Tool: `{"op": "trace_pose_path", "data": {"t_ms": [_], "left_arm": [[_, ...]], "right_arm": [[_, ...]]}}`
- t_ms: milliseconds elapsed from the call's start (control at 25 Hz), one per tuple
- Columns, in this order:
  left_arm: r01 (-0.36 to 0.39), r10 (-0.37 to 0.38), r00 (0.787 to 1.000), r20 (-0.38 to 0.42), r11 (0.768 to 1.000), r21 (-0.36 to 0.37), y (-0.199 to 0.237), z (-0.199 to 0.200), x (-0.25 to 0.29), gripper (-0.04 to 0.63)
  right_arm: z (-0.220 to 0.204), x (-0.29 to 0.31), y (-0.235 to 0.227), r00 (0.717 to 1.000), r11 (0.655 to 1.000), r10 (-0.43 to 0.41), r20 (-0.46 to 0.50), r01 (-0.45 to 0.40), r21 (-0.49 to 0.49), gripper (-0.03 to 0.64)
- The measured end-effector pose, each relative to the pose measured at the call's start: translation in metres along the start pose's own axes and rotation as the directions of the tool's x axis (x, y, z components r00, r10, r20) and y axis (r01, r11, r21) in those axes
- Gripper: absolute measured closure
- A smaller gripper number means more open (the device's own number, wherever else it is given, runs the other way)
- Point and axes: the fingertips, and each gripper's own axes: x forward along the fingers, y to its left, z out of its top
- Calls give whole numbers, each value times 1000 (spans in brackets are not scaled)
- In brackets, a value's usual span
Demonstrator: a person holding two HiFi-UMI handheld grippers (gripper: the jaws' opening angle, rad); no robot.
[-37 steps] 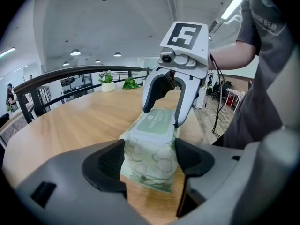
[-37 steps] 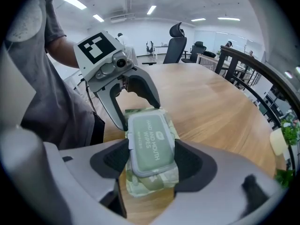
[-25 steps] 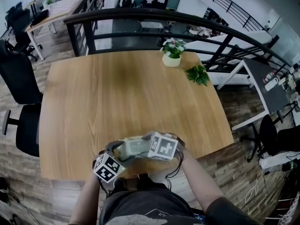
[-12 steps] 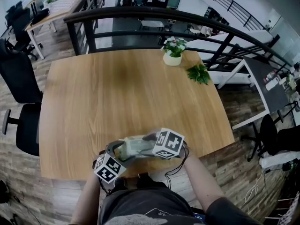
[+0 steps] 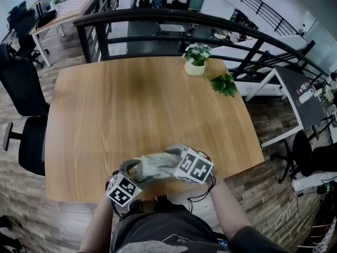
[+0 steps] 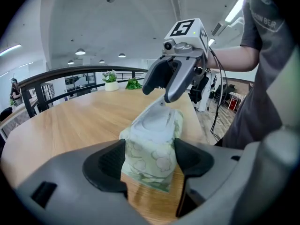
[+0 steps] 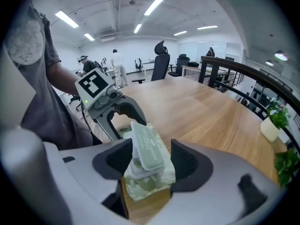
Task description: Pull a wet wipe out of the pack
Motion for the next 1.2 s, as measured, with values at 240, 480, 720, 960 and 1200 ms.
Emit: {"op": "trace_pose_path", "data": {"t_ms": [240,480,720,960,1200], "left_arm": [[-14,14,1000,-7,1000,-1,-2,2,-1,259],[-26,26,1000,-14,1000,-10,0,2,0,259],[-37,37,999,-16,999,-26,1,0,-1,259],[-56,55,998,-23,998,-31,1,1,-1,259],[-111,117,991,60,989,-96,4,22,-27,259]], "right_arm": [[10,-4,-36,990,991,-131,59,128,42,351],[-3,15,-70,972,968,-229,48,223,116,358],[-24,33,-82,976,956,-219,14,212,202,362],[-28,34,-85,980,952,-193,45,176,252,364],[-15,5,-82,968,952,-207,142,166,256,364]]}}
